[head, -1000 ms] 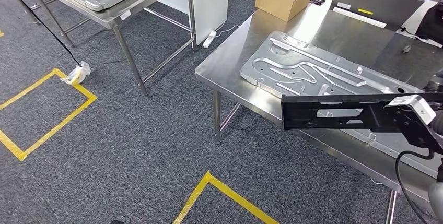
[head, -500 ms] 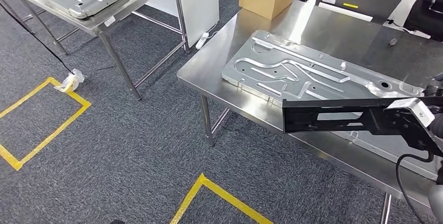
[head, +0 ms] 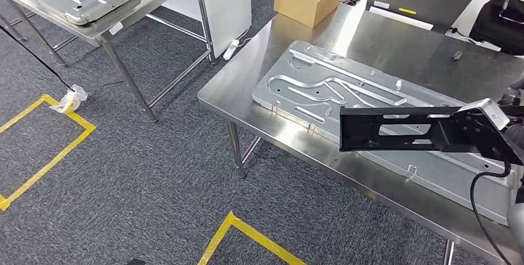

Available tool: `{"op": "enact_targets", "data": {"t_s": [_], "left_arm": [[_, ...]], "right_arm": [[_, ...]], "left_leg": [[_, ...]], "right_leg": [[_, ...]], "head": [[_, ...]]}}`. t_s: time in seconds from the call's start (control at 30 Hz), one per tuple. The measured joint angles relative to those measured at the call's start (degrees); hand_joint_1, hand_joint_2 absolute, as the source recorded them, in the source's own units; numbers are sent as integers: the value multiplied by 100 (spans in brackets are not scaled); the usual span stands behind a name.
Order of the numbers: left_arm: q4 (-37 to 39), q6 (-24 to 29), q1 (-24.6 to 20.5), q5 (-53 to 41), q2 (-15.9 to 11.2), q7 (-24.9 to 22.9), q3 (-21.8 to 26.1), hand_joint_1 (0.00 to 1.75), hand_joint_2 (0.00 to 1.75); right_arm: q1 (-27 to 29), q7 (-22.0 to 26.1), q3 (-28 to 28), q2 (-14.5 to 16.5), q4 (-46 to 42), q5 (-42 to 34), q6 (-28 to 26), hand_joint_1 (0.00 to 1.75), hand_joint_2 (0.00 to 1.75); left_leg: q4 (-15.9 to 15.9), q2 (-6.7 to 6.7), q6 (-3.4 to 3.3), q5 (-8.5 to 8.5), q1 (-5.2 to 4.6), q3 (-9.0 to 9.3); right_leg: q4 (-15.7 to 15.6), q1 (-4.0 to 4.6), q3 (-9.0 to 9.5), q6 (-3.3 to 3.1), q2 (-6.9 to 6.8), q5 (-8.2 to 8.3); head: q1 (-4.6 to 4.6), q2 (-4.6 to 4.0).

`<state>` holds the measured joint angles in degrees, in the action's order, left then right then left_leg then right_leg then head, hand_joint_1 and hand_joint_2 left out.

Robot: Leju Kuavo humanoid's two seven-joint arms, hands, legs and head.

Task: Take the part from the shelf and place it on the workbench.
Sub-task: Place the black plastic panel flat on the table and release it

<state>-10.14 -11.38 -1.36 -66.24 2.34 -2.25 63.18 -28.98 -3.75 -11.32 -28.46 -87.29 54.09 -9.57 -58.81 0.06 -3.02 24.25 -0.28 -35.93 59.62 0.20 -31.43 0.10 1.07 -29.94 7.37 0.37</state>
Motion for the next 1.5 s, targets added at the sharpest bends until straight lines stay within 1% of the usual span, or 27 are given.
{"op": "enact_targets", "data": {"t_s": [0.07, 0.13, 0.17, 0.2, 0.23, 0.27, 0.3, 0.33, 0.37, 0.43, 0.5, 0.53, 0.57, 0.6, 0.67, 0.7, 0.73, 0.8, 0.83, 0.87, 0.9, 1.0, 1.03, 1.07, 1.13, 1.2, 1.5], "left_arm": [[0, -26, -1, -37, 2, -4, 3, 0, 175], [0, -53, -7, -58, 4, -11, 3, 0, 175], [0, -62, -9, -61, 5, -12, 3, 0, 175], [0, -68, -10, -61, 6, -12, 3, 0, 175], [0, -71, -9, -61, 7, -12, 4, 0, 175], [0, -71, -8, -63, 7, -15, 4, 0, 175], [0, -70, -3, -66, 4, -20, 6, 0, 175], [0, -69, -3, -69, 2, -26, 8, 0, 175], [0, -68, -7, -72, 1, -31, 10, 0, 175], [0, -67, -18, -74, 4, -39, 13, 0, 175], [0, -66, -27, -74, 7, -50, 17, 0, 175], [0, -65, -30, -75, 7, -57, 20, 0, 175], [0, -64, -32, -75, 7, -63, 25, 0, 175], [0, -64, -32, -75, 7, -73, 31, 0, 175], [0, -64, -28, -75, 7, -91, 49, 0, 175], [0, -64, -24, -75, 8, -100, 62, 0, 175], [0, -66, -19, -75, 8, -102, 75, 0, 175], [0, -79, -8, -69, 3, -80, 97, 0, 175], [0, -94, -4, -52, -3, -56, 105, 0, 175], [0, -121, -4, -16, -8, -26, 117, 0, 175], [0, -147, -10, 26, -14, 6, 136, 0, 175], [0, -188, -44, 96, -36, 75, 218, 0, 44], [0, -192, -52, 96, -46, 73, 238, 0, 44], [0, -197, -58, 96, -53, 54, 254, 0, 87], [0, -208, -64, 102, -51, -6, 276, 0, 87], [0, -219, -70, 136, -27, -6, 304, 0, 0], [0, -194, -75, 240, 45, 14, 429, 0, 0]], "right_arm": [[-205, -19, -16, 0, 265, -44, 24, 175, 175], [-395, -32, -36, 8, 606, -80, 44, 175, 175], [-465, -36, -50, 16, 792, -91, 60, 175, 175], [-528, -39, -66, 25, 979, -100, 76, 175, 175], [-599, -42, -82, 32, 1160, -109, 88, 175, 175], [-684, -42, -96, 39, 1342, -116, 95, 175, 175], [-771, -41, -106, 46, 1521, -123, 93, 175, 175], [-867, -38, -114, 53, 1695, -130, 89, 175, 175], [-949, -36, -123, 63, 1853, -134, 83, 175, 175], [-1058, -32, -143, 79, 2097, -140, 72, 175, 175], [-1136, -34, -159, 89, 2281, -157, 66, 175, 175], [-1195, -34, -165, 95, 2380, -171, 61, 175, 175], [-1257, -33, -169, 104, 2485, -187, 50, 175, 175], [-1314, -29, -173, 119, 2597, -202, 36, 175, 175], [-1383, -13, -187, 163, 2840, -227, 8, 175, 175], [-1396, -3, -196, 187, 2964, -234, -3, 175, 175], [-1402, 14, -203, 212, 3080, -238, -17, 175, 175], [-1432, 64, -212, 278, 3301, -242, -77, 175, 175], [-1463, 95, -216, 322, 3408, -242, -120, 175, 175], [-1497, 121, -221, 374, 3516, -242, -158, 175, 175], [-1522, 141, -228, 421, 3610, -242, -185, 175, 175], [-1561, 195, -261, 535, 3828, -242, -219, 44, 44], [-1574, 207, -273, 568, 3887, -240, -225, 0, 0], [-1593, 214, -285, 604, 3944, -232, -229, 0, 0], [-1652, 204, -312, 699, 4056, -198, -232, 0, 0], [-1713, 168, -342, 825, 4189, -166, -236, 0, 0], [-1833, 203, -380, 1199, 4771, -188, -267, 0, 0]], "left_leg": [[121, 11, -18, -3, 38, 122], [138, 14, -31, 42, 50, 185], [131, 11, -24, 77, 61, 215], [118, 9, -9, 119, 75, 252], [96, 6, 13, 170, 93, 298], [66, 4, 41, 229, 112, 349], [41, 0, 78, 288, 124, 383], [8, -2, 121, 342, 128, 408], [-8, -4, 165, 378, 126, 417], [-4, 1, 241, 419, 120, 429], [-32, 9, 302, 478, 134, 438], [-167, 12, 324, 547, 140, 389], [-430, 11, 341, 657, 144, 261], [-808, 10, 349, 787, 145, 55], [-1565, 11, 348, 960, 143, -454], [-1727, 11, 336, 906, 142, -624], [-1657, 10, 313, 728, 137, -684], [-960, -1, 226, 154, 103, -528], [-602, -9, 179, -66, 79, -409], [-322, -16, 145, -177, 57, -303], [-179, -23, 136, -194, 49, -246], [-87, -41, 181, -144, 47, -202], [-87, -51, 182, -138, 42, -205], [-86, -60, 177, -132, 40, -208], [-85, -67, 166, -118, 40, -210], [-84, -66, 159, -111, 40, -209], [-86, -66, 139, -123, 40, -207]], "right_leg": [[377, -24, -191, 77, -39, -158], [1074, -74, -635, 164, -50, -368], [1329, -108, -840, 206, -54, -379], [1402, -143, -960, 247, -62, -278], [1253, -178, -967, 284, -76, -61], [913, -213, -876, 320, -95, 227], [578, -229, -754, 344, -117, 435], [275, -222, -629, 340, -128, 556], [107, -203, -556, 307, -135, 581], [41, -153, -515, 192, -125, 493], [30, -162, -477, 91, -115, 454], [13, -171, -440, 47, -113, 434], [-2, -176, -395, 4, -113, 412], [-6, -168, -356, -32, -114, 381], [-7, -138, -282, -71, -108, 316], [-6, -122, -235, -78, -102, 278], [-6, -109, -178, -78, -95, 236], [-8, -93, -53, -66, -80, 143], [-6, -79, -10, -48, -68, 100], [-4, -69, 11, -25, -55, 70], [4, -61, 11, -6, -46, 50], [-9, -72, 5, 12, -65, 37], [-30, -78, 13, 13, -78, 37], [-45, -78, 21, 16, -89, 35], [-74, -77, 37, 21, -98, 32], [-94, -77, 45, 27, -99, 32], [-110, -75, 51, 75, -102, 58]], "head": [[-1, 0], [-3, 0], [-3, 0], [-3, 0], [-3, 0], [-3, 0], [-5, -1], [-11, 0], [-17, 0], [-28, 1], [-25, 1], [-21, 1], [-18, 1], [-17, 0], [-15, 0], [-15, 0], [-15, 0], [-16, 0], [-17, 0], [-19, 0], [-21, 0], [-22, 0], [-21, 0], [-22, 0], [-21, 0], [-21, 0], [-20, 0]]}}
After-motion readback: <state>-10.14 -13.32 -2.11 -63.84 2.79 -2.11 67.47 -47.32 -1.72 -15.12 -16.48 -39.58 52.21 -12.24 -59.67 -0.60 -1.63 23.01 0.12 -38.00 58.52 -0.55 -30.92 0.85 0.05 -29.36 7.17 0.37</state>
